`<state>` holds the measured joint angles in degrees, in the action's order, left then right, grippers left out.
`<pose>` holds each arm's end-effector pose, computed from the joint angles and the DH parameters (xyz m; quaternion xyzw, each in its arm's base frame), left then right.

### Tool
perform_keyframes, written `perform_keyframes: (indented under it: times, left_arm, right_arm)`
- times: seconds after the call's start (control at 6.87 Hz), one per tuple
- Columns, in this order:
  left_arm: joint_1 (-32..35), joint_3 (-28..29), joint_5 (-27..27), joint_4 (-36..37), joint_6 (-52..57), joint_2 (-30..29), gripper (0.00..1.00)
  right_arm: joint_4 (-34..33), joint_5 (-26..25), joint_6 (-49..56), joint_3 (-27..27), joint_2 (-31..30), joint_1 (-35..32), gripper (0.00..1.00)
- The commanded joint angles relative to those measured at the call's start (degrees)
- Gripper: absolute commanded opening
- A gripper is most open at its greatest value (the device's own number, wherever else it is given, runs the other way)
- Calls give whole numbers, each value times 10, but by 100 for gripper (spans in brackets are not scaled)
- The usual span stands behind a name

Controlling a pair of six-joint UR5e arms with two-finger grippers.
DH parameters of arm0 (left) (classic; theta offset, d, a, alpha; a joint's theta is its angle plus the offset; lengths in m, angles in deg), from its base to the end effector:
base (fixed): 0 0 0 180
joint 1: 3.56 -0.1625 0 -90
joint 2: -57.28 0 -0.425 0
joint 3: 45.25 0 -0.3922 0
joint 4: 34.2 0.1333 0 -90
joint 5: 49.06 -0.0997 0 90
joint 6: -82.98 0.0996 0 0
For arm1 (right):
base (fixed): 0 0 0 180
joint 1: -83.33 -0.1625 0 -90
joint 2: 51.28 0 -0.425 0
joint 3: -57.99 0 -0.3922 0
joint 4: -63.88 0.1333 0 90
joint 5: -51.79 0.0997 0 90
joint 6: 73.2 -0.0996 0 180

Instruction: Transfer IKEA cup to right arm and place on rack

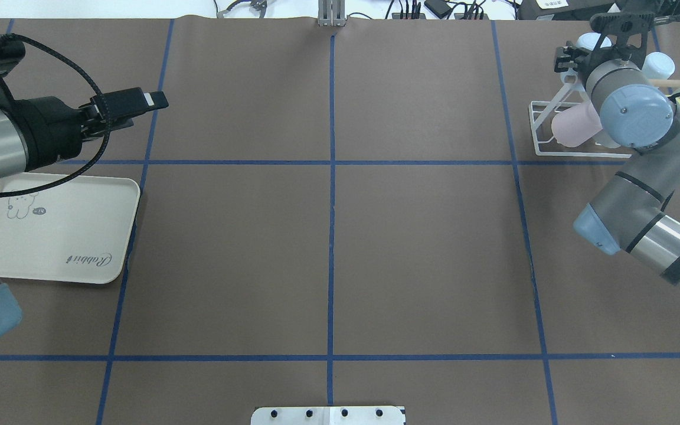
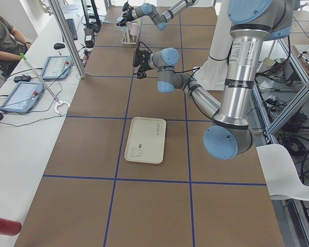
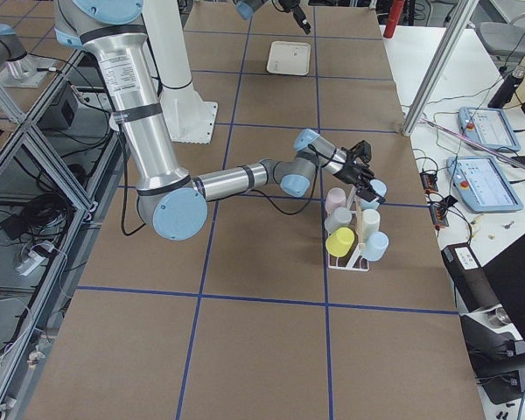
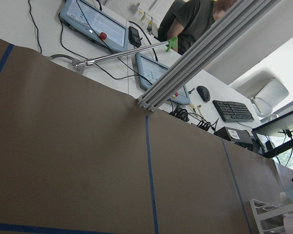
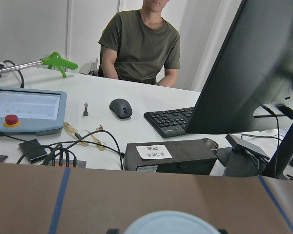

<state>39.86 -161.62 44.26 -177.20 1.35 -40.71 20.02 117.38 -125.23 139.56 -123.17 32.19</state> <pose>0.2659 -0.4272 0.2670 0.2826 0.6302 -0.1986 0.6954 -0.2718 -0.6154 0.4690 0.4541 -0.1949 0.1974 0.8467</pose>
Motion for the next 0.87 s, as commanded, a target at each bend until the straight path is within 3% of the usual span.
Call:
perform_keyframes:
  times: [0.0,0.15,0.29,0.73]
  left_arm:
    - [0,0,0,0,0,0,100]
    - [0,0,0,0,0,0,100]
    - [0,0,0,0,0,0,100]
    - [0,0,0,0,1,0,100]
  right_arm:
    - [0,1,0,2,0,1,2]
    - [0,1,0,-1,0,1,72]
    - [1,1,1,3,-1,1,100]
    - [1,39,9,18,-5,-2,100]
